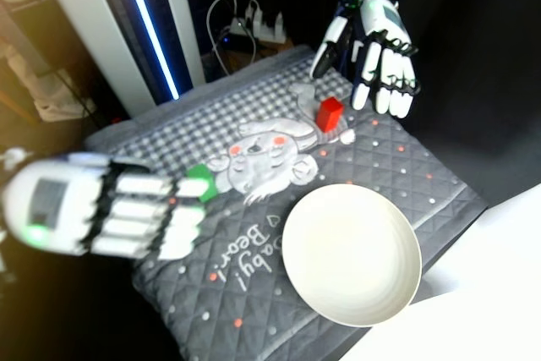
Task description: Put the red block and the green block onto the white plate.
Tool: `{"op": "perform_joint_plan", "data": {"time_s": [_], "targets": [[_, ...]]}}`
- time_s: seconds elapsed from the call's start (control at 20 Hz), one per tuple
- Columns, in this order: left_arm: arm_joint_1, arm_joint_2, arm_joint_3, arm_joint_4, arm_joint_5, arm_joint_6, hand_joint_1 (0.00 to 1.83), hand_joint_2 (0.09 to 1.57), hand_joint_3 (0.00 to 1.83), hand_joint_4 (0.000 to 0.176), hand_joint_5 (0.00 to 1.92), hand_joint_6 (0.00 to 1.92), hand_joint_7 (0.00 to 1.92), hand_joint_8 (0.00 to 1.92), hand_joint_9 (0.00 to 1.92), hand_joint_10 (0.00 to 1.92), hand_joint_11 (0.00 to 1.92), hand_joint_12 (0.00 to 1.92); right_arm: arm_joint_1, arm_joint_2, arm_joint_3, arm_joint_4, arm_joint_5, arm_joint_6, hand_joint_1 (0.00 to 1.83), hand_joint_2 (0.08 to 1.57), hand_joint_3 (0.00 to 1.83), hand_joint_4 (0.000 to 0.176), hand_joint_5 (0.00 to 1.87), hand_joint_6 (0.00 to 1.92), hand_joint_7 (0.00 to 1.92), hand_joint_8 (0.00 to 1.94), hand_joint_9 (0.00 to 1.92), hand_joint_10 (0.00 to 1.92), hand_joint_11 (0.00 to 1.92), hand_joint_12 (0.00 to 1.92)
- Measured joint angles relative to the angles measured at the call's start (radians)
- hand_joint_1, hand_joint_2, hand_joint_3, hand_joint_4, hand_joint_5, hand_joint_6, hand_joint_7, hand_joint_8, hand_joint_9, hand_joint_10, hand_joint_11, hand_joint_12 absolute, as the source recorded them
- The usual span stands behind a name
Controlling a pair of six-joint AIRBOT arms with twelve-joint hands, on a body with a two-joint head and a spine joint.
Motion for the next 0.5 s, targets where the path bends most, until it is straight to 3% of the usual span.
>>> {"op": "perform_joint_plan", "data": {"time_s": [0.15, 0.2, 0.25, 0.3, 0.4, 0.45, 0.5], "targets": [[-0.016, 0.000, 0.007, 0.023, 0.039, 0.000, 0.85, 0.92, 0.00, 0.000, 0.38, 0.00, 0.25, 0.00, 0.22, 0.00, 0.00, 0.70, -0.004, -0.021, 0.000, -0.051, -0.034, 0.000, 0.85, 0.95, 0.00, 0.126, 0.21, 0.02, 0.20, 0.01, 0.12, 0.01, 0.03, 0.32], [-0.019, 0.000, 0.010, 0.025, 0.045, 0.000, 0.84, 0.92, 0.00, 0.000, 0.37, 0.00, 0.26, 0.00, 0.25, 0.01, 0.00, 0.75, -0.003, -0.030, 0.005, -0.047, -0.037, 0.001, 0.87, 0.95, 0.00, 0.116, 0.21, 0.02, 0.20, 0.00, 0.12, 0.01, 0.03, 0.32], [-0.020, -0.002, 0.010, 0.030, 0.053, -0.002, 0.86, 0.92, 0.00, 0.000, 0.37, 0.00, 0.26, 0.00, 0.26, 0.01, 0.00, 0.81, -0.003, -0.042, 0.016, -0.042, -0.039, 0.001, 0.96, 0.88, 0.00, 0.164, 0.28, 0.02, 0.24, 0.01, 0.21, 0.01, 0.06, 0.50], [-0.021, -0.011, 0.014, 0.046, 0.072, -0.005, 0.83, 0.95, 0.01, 0.000, 0.30, 0.00, 0.20, 0.01, 0.19, 0.01, 0.00, 0.64, -0.003, -0.052, 0.026, -0.033, -0.048, 0.002, 0.98, 0.87, 0.00, 0.163, 0.30, 0.00, 0.29, 0.00, 0.24, 0.00, 0.01, 0.63], [-0.029, -0.026, 0.019, 0.082, 0.132, -0.012, 0.93, 0.93, 0.00, 0.000, 0.27, 0.00, 0.38, 0.02, 0.40, 0.05, 0.00, 0.99, -0.003, -0.069, 0.037, -0.024, -0.075, 0.002, 0.93, 0.86, 0.00, 0.175, 0.31, 0.00, 0.29, 0.00, 0.29, 0.00, 0.00, 0.83], [-0.037, -0.036, 0.031, 0.103, 0.161, -0.016, 0.97, 0.91, 0.00, 0.000, 0.29, 0.00, 0.31, 0.01, 0.34, 0.01, 0.00, 0.94, -0.003, -0.075, 0.039, -0.027, -0.089, 0.002, 0.95, 0.85, 0.00, 0.176, 0.32, 0.00, 0.30, 0.00, 0.30, 0.00, 0.00, 0.81], [-0.045, -0.043, 0.038, 0.111, 0.183, -0.022, 0.96, 0.89, 0.00, 0.005, 0.39, 0.00, 0.47, 0.01, 0.48, 0.03, 0.06, 1.06, -0.003, -0.082, 0.040, -0.029, -0.096, 0.003, 0.88, 0.91, 0.01, 0.176, 0.32, 0.00, 0.33, 0.01, 0.33, 0.01, 0.00, 0.90]]}}
